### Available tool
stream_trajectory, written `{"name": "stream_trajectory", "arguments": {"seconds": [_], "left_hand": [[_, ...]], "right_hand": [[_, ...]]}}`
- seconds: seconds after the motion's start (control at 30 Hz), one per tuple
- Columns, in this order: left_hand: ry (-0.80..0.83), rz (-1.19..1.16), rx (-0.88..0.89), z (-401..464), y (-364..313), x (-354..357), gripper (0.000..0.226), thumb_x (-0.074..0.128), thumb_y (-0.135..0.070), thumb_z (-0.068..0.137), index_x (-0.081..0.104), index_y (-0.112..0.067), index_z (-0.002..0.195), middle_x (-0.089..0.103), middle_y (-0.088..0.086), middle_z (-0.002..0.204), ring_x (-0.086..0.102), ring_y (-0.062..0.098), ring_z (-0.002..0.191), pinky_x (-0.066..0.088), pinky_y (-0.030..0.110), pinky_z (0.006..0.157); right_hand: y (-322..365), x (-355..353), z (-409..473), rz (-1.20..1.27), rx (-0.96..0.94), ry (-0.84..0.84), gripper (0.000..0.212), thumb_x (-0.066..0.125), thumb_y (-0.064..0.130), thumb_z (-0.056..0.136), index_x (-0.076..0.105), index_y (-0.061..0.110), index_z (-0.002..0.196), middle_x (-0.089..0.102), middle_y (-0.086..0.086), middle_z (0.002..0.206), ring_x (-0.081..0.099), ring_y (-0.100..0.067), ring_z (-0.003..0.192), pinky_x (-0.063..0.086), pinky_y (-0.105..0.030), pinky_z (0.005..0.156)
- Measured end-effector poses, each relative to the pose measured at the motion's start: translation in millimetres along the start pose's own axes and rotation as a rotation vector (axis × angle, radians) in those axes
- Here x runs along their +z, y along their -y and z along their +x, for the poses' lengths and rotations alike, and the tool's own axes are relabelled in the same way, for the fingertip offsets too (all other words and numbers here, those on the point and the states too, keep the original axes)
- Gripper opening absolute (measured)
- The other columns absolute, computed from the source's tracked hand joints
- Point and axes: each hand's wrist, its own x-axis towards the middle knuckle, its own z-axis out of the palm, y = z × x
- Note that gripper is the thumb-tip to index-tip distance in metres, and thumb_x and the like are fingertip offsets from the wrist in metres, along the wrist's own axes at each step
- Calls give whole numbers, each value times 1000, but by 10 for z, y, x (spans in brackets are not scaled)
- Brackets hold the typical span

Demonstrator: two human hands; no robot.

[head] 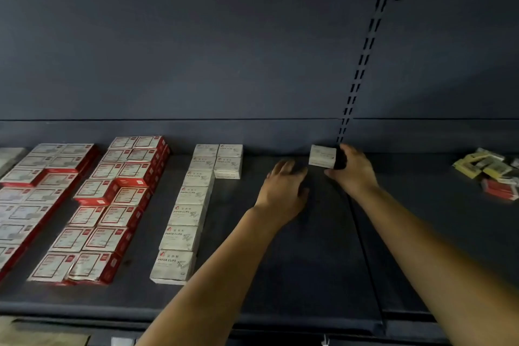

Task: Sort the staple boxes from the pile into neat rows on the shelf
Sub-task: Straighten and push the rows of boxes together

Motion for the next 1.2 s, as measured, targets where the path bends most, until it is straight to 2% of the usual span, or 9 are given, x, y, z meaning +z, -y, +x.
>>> {"name": "stream_trajectory", "arguments": {"seconds": [0.07, 0.13, 0.33, 0.7, 0.83, 1.0, 1.2], "left_hand": [[23, -14, -30, -29, 5, 14, 52, 46, -28, 96, 31, -19, 146, 19, 8, 155, 8, 24, 144, 14, 35, 116], [26, -29, -44, -60, 1, 38, 51, 46, -27, 96, 32, -19, 145, 19, 8, 155, 8, 24, 143, 13, 33, 115], [39, -54, -27, -109, -9, 68, 50, 48, -25, 96, 36, -17, 144, 22, 8, 154, 12, 24, 143, 15, 33, 115], [6, -85, -46, -263, 63, 23, 49, 50, -25, 95, 39, -18, 142, 26, 7, 153, 15, 22, 142, 16, 30, 115], [-10, -102, -68, -336, 68, 37, 49, 50, -25, 95, 39, -18, 142, 26, 6, 153, 15, 21, 142, 16, 28, 114], [1, -103, -84, -451, 38, 91, 49, 48, -26, 96, 37, -19, 143, 24, 4, 154, 13, 19, 143, 13, 26, 113], [-11, -100, -92, -563, 12, 144, 47, 48, -26, 96, 39, -18, 142, 24, 4, 154, 14, 19, 142, 13, 25, 113]], "right_hand": [[2, 14, 118, -79, 48, 86, 69, 77, 28, 72, 44, 17, 131, 44, -12, 133, 43, -33, 120, 41, -40, 98], [16, 21, 186, -88, 68, 117, 67, 75, 31, 75, 44, 17, 132, 38, -14, 134, 43, -34, 119, 41, -38, 96], [-69, 32, 168, -13, -25, -20, 39, 69, 23, 81, 60, 14, 118, 49, -14, 126, 51, -29, 111, 41, -30, 83], [-1, -30, 121, -26, -67, 69, 63, 72, 16, 78, 43, 22, 133, 46, -12, 127, 50, -28, 112, 43, -33, 87], [-3, -40, 129, -58, -56, 120, 60, 73, 21, 77, 45, 24, 130, 44, -12, 125, 52, -28, 107, 41, -28, 81], [43, -43, 63, -196, -99, 93, 57, 74, 24, 77, 45, 14, 126, 39, -10, 128, 48, -31, 111, 46, -37, 87], [57, -95, 20, -257, -160, 126, 52, 71, 23, 80, 45, 10, 123, 49, -8, 126, 50, -27, 112, 46, -35, 83]]}}
